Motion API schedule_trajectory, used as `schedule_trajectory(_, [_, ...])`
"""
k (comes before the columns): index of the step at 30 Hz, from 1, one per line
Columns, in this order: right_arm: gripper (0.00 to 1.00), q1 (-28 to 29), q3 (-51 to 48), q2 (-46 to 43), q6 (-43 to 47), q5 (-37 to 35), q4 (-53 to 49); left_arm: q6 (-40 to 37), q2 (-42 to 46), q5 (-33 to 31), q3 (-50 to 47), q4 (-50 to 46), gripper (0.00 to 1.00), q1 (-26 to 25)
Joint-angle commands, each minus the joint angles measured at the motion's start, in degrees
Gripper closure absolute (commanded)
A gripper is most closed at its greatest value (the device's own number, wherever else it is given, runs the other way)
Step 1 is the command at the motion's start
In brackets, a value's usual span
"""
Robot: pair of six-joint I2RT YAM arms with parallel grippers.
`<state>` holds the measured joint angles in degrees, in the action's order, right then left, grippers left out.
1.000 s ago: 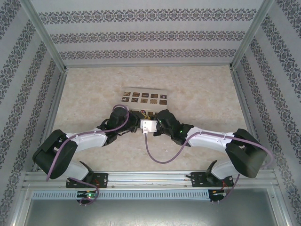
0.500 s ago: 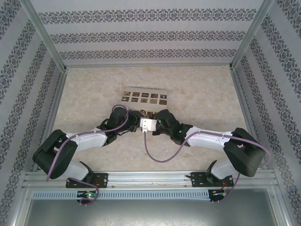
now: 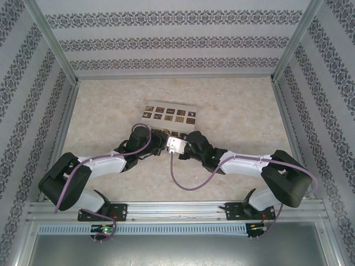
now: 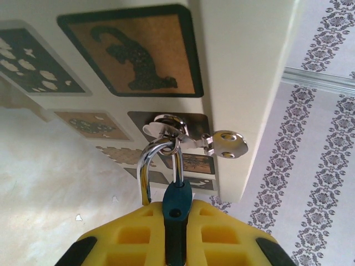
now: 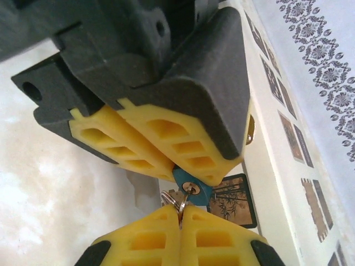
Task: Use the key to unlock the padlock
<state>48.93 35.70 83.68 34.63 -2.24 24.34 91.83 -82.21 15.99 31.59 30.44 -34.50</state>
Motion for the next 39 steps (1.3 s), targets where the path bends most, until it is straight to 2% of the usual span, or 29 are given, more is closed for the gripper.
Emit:
schedule_trajectory(1, [1.00,0.00,-1.45,0.49,-7.87,3.34,8.01,0.09,0.93,3.66,-0.04,5.29,0.89,-1.53])
schedule_trajectory(4, [0.98,1.05,-2.74,1.22,-6.79,0.98,9.15,0.37,1.06,2.71,-0.47,5.67,0.89,-1.62])
schedule_trajectory(9, [0.78,1.30,-4.88,-0.12,-4.18,-0.80,9.54,0.02,2.20,1.73,-0.75,4.27,0.90,-1.62])
schedule_trajectory(13, [0.65,1.26,-6.12,-2.23,-1.08,-1.55,7.67,0.01,2.67,1.26,-1.09,4.06,0.90,-1.62])
schedule_trajectory(24, [0.65,1.79,-5.15,-4.21,1.14,-1.36,5.20,0.06,2.81,1.42,-1.01,3.94,0.91,-1.62])
schedule_trajectory(34, [0.72,1.96,-2.01,-1.22,2.07,-0.50,5.10,0.41,2.67,1.50,-1.41,4.61,0.91,-1.62])
schedule_trajectory(39, [0.79,1.99,-1.17,0.00,1.68,-0.45,5.08,0.76,2.73,1.65,-1.64,5.20,0.91,-1.62])
